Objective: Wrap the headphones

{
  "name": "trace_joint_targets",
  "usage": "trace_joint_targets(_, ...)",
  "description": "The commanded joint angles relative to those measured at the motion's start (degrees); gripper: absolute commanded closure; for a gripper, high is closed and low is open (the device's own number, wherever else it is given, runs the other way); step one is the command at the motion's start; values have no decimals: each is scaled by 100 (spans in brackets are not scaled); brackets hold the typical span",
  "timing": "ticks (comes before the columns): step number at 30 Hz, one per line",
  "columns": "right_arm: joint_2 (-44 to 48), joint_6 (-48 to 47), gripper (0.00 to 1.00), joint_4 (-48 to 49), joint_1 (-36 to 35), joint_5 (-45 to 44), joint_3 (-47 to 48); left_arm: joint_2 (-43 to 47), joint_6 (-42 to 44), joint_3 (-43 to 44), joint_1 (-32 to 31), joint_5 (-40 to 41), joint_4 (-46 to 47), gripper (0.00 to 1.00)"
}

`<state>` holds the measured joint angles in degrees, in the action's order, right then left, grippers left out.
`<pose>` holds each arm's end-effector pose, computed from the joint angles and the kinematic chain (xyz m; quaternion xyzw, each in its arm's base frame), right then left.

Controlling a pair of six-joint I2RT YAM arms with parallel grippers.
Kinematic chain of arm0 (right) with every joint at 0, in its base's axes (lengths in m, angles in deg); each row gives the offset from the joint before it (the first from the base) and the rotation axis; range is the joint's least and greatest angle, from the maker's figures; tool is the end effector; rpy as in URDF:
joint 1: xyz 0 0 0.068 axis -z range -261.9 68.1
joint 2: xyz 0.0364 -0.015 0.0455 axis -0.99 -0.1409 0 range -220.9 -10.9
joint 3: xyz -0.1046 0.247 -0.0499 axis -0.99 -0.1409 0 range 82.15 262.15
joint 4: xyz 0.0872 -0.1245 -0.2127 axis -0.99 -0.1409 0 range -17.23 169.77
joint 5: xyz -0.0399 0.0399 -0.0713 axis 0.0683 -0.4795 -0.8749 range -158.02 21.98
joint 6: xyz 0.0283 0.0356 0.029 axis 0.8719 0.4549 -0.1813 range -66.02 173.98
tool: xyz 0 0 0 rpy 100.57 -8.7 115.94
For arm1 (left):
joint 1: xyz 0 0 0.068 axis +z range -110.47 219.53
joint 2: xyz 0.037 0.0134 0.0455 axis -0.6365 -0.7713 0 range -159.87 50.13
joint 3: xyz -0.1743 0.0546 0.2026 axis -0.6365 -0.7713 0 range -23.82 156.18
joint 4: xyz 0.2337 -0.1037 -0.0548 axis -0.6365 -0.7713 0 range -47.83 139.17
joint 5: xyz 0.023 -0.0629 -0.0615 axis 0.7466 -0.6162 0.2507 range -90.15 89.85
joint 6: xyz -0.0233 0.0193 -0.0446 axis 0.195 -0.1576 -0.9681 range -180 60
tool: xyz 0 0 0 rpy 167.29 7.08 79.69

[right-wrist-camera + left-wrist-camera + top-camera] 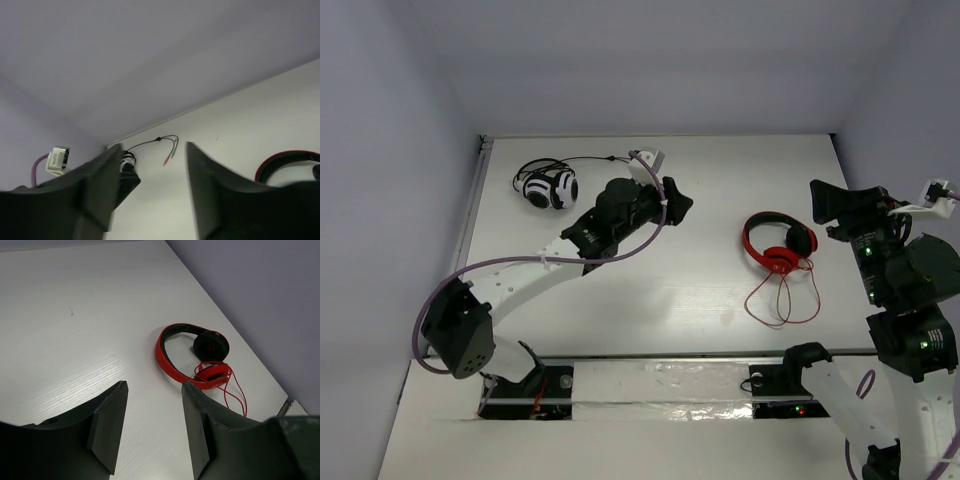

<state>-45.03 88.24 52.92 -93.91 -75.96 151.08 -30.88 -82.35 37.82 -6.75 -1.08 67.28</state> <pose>0.0759 0.0112 0.4658 0.1776 0.6325 0.2539 0.7099 0.2341 -0.2458 0.3472 0.1538 0.6981 -0.3990 0.5743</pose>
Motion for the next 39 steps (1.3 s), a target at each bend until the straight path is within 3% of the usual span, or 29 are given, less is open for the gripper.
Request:
trace_joint_targets(1, 38, -86, 47, -30, 23, 109, 121, -134, -6, 312, -30, -197, 167, 56)
trace_joint_targets(2, 55, -86, 55, -13, 23, 135, 121, -178, -6, 339, -30, -215, 158, 57)
trace_joint_targets(3, 73, -86, 63, -13, 23, 161, 121, -309, 2, 470, -30, -197, 132, 65)
trace_joint_targets(4, 73, -86, 80, -22, 23, 162, 138, -388, 11, 567, -91, -180, 79, 70)
trace_joint_targets(7, 47, -113, 100, -171, 23, 135, 217, -854, 72, 1085, -292, 13, -290, 90)
trace_joint_targets(9, 82, -121, 100, -171, 23, 100, 191, -1239, 169, 1488, -425, 171, -518, 100)
trace_joint_targets(17, -15, -200, 100, -145, 23, 188, 77, -2848, 696, 3071, -935, 840, -1343, 100)
trace_joint_targets(20, -32, -192, 100, -119, 23, 355, 51, -3533, 758, 3800, -935, 998, -1642, 89)
trace_joint_targets(22, -41, -183, 100, -92, 23, 460, 7, -4114, 776, 4573, -935, 1051, -1915, 76)
trace_joint_targets(24, -76, -200, 90, -118, 23, 522, -11, -4570, 820, 5117, -988, 1147, -2188, 66)
trace_joint_targets(25, -85, -209, 71, -119, 23, 531, -37, -4677, 837, 5225, -988, 1174, -2189, 64)
trace_joint_targets(28, -41, -201, 47, -57, 23, 645, -203, -5029, 934, 5621, -1050, 1297, -2259, 54)
trace_joint_targets(33, -41, -165, 42, 40, 23, 794, -327, -5511, 1039, 6042, -1111, 1315, -2356, 44)
trace_joint_targets(39, 3, -69, 41, 206, 23, 1102, -599, -6232, 1180, 6771, -1111, 989, -2575, 42)
